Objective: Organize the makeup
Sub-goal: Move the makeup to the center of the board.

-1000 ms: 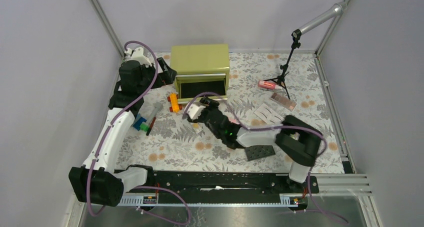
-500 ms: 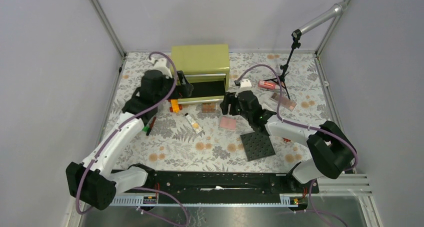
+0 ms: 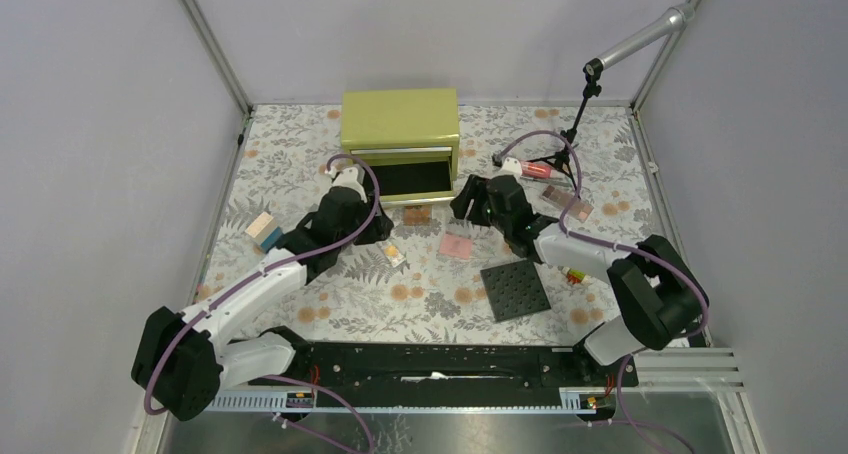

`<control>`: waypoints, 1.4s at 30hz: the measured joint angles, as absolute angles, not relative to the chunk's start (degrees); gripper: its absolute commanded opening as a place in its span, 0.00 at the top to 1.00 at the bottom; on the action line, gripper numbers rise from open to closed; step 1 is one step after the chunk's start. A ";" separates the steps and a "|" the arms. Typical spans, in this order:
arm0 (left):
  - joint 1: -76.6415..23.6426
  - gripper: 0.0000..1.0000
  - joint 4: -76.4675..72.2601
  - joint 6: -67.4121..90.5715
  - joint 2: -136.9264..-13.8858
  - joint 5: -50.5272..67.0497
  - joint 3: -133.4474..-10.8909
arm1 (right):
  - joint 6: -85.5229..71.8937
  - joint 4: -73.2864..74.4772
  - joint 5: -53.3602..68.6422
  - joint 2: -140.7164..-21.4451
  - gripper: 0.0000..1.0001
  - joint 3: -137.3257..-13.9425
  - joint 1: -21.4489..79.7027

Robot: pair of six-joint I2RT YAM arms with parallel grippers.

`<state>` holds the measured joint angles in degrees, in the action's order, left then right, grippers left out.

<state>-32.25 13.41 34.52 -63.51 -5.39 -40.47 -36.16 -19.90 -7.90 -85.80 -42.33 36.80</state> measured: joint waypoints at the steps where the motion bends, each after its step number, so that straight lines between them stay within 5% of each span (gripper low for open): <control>1: -32.25 0.62 12.71 34.72 -63.53 -5.69 -40.34 | -36.34 -19.90 -7.94 -86.52 0.35 -43.20 36.05; 9: -32.25 0.69 4.45 34.57 -69.34 -8.19 -37.76 | -36.42 -21.26 -7.38 -95.37 0.37 -51.86 32.14; 22: -32.25 0.74 -2.52 34.00 -79.09 -12.53 -37.71 | -35.86 -21.45 -6.17 -106.00 0.58 -61.28 31.05; 34: -31.86 0.80 -4.91 32.84 -85.19 -17.50 -37.71 | -35.92 -21.71 -0.30 -108.62 0.58 -62.06 30.70; 42: -31.79 0.80 -6.07 32.25 -85.36 -17.85 -37.78 | -36.56 -23.92 1.72 -108.57 0.48 -61.32 30.48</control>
<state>-31.79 -6.07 32.25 -85.36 -17.85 -37.78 -36.56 -23.92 1.72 -108.57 -61.32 30.48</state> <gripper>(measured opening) 0.198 0.492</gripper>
